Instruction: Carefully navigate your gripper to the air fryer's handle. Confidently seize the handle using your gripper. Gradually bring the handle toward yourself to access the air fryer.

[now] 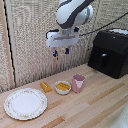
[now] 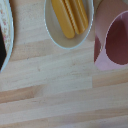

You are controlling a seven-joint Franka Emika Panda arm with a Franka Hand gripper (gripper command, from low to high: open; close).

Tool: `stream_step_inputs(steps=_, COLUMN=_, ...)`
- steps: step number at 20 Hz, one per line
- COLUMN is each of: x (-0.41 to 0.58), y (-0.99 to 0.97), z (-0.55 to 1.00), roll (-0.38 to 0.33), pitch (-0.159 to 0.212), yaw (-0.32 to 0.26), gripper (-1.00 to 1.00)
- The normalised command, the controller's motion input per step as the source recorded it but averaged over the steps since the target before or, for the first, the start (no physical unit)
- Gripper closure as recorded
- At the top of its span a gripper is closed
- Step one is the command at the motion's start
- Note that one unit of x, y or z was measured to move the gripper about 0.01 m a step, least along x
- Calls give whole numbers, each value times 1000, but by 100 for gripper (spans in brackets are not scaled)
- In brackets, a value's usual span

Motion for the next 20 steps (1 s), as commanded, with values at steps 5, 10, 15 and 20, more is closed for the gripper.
stream_step_inputs(steps=5, x=113, y=43, z=0, roll=-122, pitch=-35, yaw=-340, gripper=-100)
stream_step_inputs(steps=10, x=186, y=-31, z=15, roll=-115, pitch=-43, yaw=-359, gripper=-100)
stream_step_inputs(steps=15, x=187, y=-23, z=40, roll=-93, pitch=-44, yaw=-368, gripper=-100)
stream_step_inputs(steps=20, x=151, y=-20, z=5, roll=-79, pitch=-20, yaw=-375, gripper=-100)
